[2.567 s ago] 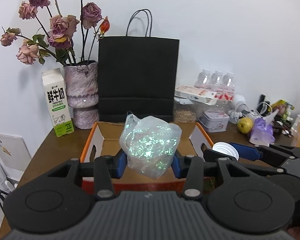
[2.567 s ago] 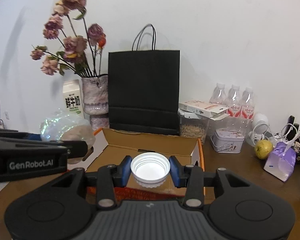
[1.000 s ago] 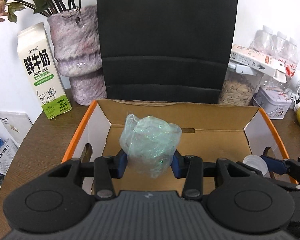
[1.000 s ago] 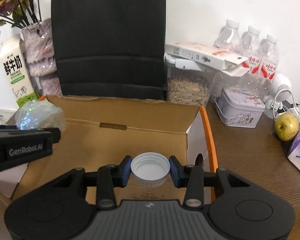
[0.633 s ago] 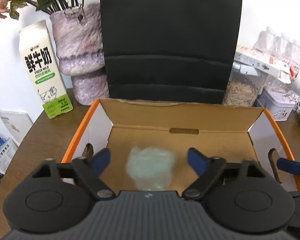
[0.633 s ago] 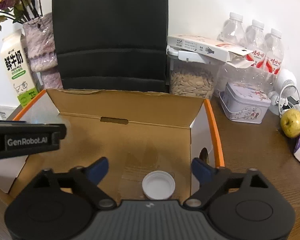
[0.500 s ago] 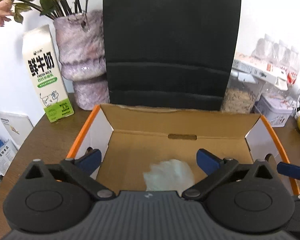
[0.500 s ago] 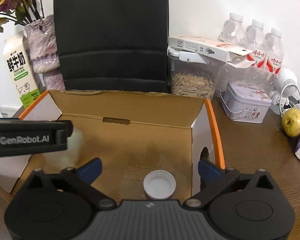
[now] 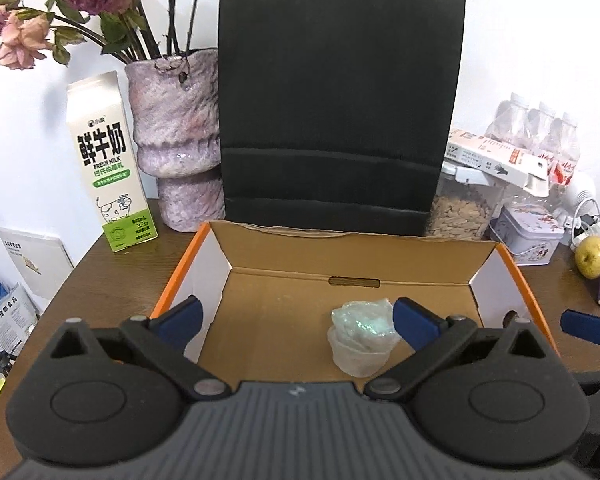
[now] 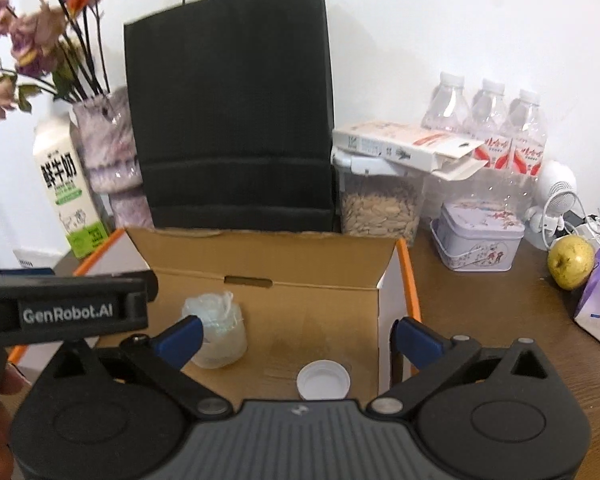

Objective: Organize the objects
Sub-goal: 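Open both grippers to drop the bag and cap into the box, then withdraw both tools from the box toward the remaining objects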

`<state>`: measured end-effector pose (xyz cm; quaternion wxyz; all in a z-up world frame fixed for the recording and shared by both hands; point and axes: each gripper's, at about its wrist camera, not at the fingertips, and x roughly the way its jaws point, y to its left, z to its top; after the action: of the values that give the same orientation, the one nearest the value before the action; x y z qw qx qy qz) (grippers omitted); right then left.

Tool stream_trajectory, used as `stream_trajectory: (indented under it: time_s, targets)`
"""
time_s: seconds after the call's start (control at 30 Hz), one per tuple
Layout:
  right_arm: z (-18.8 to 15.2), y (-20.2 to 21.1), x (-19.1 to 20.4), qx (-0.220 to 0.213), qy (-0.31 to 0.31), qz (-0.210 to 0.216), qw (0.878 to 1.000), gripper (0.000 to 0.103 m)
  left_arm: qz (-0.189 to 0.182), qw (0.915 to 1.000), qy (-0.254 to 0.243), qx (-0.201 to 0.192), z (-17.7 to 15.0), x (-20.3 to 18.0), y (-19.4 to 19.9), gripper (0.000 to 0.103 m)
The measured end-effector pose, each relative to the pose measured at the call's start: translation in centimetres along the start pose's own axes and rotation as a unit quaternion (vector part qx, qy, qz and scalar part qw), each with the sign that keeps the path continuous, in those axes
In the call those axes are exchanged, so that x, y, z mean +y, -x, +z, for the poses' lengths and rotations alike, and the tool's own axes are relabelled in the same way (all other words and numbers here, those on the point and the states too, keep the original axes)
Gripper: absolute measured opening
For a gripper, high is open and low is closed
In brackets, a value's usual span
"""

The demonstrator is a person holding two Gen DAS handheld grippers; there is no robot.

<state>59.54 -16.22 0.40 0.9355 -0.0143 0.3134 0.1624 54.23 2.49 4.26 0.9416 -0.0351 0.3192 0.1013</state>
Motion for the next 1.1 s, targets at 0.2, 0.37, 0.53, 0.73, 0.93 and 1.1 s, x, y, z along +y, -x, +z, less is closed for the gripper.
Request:
stream_trajectory:
  time_s: [0.2,0.37,0.53,0.73,0.93,1.1]
  targets:
    - [-0.6,2.5,0.2,-0.009,0.008,0.000,1.000,0.103,-0.012,0.9998,0.006,-0.013,-0.5,0.6,2.4,0.103]
    - [-1.3,4.6,0.6,-0.016,0.017,-0.004,1.000,0.103,-0.023,0.9993,0.013,-0.025,-1.1,1.4,4.6,0.103]
    - [-1.7,6.9,1.1,-0.026,0.024,-0.007,0.999,0.103,-0.027,0.9986,0.018,-0.041,-1.7,2.2,7.2,0.103]
    - [-2.4,9.9,2.0,-0.039,0.036,-0.006,0.999,0.103,-0.020,0.9974,0.022,-0.065,-2.6,3.1,10.3,0.103]
    - [-3.4,13.1,2.5,-0.059,0.041,-0.009,0.997,0.103,-0.020,0.9962,0.026,-0.081,-4.1,4.1,13.0,0.103]
    - [-4.4,15.6,2.4,-0.073,0.041,-0.005,0.996,0.103,-0.025,0.9949,0.026,-0.094,-5.3,4.7,15.4,0.103]
